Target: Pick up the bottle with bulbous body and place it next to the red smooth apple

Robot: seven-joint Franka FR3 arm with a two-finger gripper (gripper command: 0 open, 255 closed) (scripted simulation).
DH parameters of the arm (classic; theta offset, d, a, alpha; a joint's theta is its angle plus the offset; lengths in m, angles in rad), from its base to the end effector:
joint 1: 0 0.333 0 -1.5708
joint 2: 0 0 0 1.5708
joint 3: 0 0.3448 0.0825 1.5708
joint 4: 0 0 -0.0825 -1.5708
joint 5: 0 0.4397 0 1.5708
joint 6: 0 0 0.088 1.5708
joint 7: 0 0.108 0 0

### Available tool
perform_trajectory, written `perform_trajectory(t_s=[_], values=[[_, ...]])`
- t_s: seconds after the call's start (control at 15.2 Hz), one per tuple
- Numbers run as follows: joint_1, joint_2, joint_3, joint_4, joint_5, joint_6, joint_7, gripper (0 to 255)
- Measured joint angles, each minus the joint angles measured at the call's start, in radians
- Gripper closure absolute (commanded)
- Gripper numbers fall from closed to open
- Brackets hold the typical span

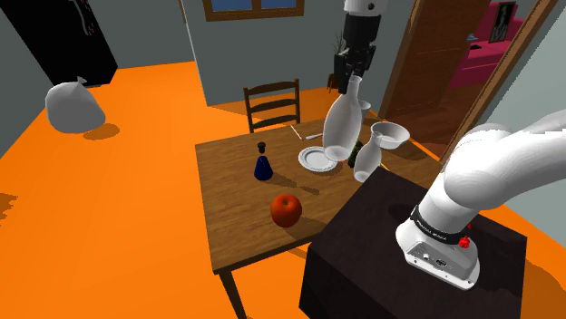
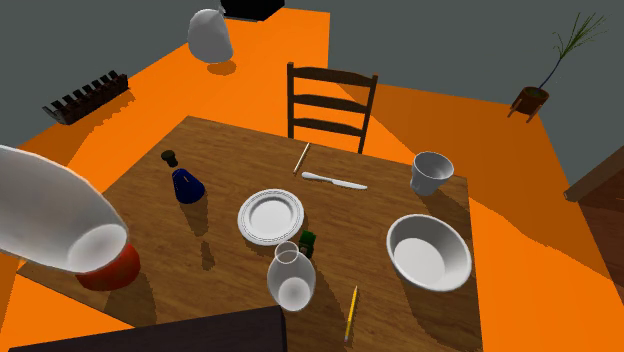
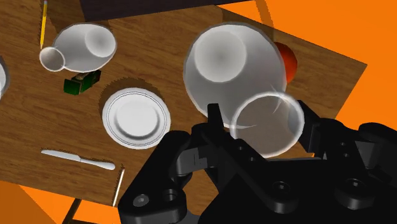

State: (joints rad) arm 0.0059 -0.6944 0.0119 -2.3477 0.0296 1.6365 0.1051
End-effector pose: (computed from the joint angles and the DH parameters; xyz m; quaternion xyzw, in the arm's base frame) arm 0.3738 0.0106 0.5873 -0.9988 0.0461 0.0091 0.0104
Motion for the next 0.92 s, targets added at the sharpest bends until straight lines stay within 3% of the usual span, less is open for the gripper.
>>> perform_trajectory(t_s=[0.92], values=[[0.002,-0.017,0.007,-0.192,0.006,0.175,0.002,255]])
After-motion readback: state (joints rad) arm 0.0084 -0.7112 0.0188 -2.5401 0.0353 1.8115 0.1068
